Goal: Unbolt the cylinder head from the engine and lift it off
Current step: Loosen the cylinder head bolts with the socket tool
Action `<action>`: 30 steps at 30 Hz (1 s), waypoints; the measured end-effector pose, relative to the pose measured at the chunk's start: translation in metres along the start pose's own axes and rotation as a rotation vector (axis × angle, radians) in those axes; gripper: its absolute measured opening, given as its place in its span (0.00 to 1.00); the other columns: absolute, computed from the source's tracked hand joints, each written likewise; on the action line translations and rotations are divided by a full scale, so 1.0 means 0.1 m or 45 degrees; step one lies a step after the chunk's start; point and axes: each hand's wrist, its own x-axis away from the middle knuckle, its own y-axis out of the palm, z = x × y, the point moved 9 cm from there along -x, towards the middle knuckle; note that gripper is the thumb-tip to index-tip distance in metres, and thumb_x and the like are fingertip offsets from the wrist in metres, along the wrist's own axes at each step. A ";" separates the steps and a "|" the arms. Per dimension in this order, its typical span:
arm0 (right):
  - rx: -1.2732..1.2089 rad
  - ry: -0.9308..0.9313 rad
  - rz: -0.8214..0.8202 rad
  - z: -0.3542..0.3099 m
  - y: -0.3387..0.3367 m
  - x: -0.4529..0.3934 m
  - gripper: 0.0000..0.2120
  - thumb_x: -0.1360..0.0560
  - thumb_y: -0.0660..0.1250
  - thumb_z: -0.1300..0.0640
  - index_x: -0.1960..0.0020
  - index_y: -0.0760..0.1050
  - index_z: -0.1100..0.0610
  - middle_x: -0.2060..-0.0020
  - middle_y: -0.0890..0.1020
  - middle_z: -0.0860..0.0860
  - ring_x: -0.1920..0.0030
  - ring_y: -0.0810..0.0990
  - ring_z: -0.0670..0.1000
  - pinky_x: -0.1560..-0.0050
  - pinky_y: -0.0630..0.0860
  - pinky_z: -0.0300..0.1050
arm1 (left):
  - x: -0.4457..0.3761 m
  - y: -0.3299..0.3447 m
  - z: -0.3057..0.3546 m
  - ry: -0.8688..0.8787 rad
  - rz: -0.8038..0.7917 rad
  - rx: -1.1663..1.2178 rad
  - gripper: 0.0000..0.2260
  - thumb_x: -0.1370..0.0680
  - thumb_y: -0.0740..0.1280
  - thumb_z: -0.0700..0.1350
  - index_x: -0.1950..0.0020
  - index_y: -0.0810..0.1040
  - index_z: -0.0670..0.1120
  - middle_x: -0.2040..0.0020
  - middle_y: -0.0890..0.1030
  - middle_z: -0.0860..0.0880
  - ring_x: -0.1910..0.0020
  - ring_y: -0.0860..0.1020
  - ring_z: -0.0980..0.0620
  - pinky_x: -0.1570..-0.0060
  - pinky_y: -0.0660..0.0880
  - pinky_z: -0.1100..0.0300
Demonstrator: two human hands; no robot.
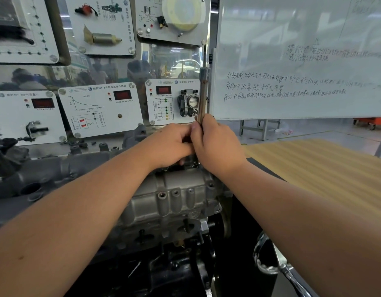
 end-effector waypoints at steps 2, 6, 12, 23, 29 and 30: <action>-0.019 -0.042 0.007 -0.04 -0.01 0.01 0.10 0.15 0.56 0.48 0.49 0.66 0.55 0.65 0.72 0.49 0.62 0.73 0.59 0.64 0.64 0.50 | 0.00 -0.03 0.02 0.012 0.028 0.008 0.16 0.23 0.67 0.34 0.63 0.77 0.55 0.73 0.80 0.58 0.75 0.77 0.61 0.72 0.71 0.70; -0.041 -0.121 0.032 -0.13 -0.06 0.04 0.15 0.16 0.58 0.45 0.43 0.70 0.57 0.64 0.75 0.49 0.64 0.76 0.57 0.66 0.68 0.50 | -0.02 -0.06 0.04 0.021 0.071 -0.037 0.22 0.25 0.70 0.37 0.64 0.80 0.66 0.63 0.84 0.57 0.65 0.81 0.54 0.61 0.76 0.58; -0.032 0.013 0.034 0.01 -0.04 0.01 0.13 0.15 0.55 0.51 0.55 0.62 0.56 0.70 0.67 0.47 0.65 0.69 0.58 0.65 0.58 0.49 | 0.00 -0.01 0.03 0.043 0.009 0.064 0.18 0.21 0.69 0.39 0.62 0.79 0.62 0.68 0.82 0.61 0.74 0.79 0.60 0.72 0.73 0.69; -0.029 -0.068 0.029 -0.06 -0.04 0.03 0.12 0.15 0.57 0.48 0.54 0.63 0.54 0.69 0.67 0.46 0.65 0.72 0.58 0.66 0.64 0.49 | -0.01 -0.02 0.02 0.027 0.018 0.019 0.15 0.22 0.68 0.36 0.62 0.77 0.56 0.71 0.81 0.61 0.74 0.76 0.64 0.72 0.70 0.71; -0.051 -0.079 0.016 -0.07 -0.04 0.01 0.09 0.15 0.55 0.49 0.51 0.64 0.53 0.67 0.71 0.48 0.63 0.74 0.58 0.66 0.63 0.49 | 0.02 -0.02 0.08 0.027 0.003 0.003 0.18 0.21 0.67 0.37 0.64 0.79 0.58 0.74 0.79 0.61 0.77 0.76 0.63 0.75 0.68 0.72; -0.068 -0.105 0.021 -0.10 -0.05 0.02 0.10 0.15 0.56 0.48 0.49 0.66 0.54 0.66 0.73 0.48 0.63 0.75 0.58 0.65 0.65 0.49 | 0.01 -0.03 0.09 0.036 0.013 -0.021 0.20 0.22 0.67 0.37 0.64 0.80 0.62 0.72 0.80 0.62 0.74 0.77 0.62 0.74 0.69 0.71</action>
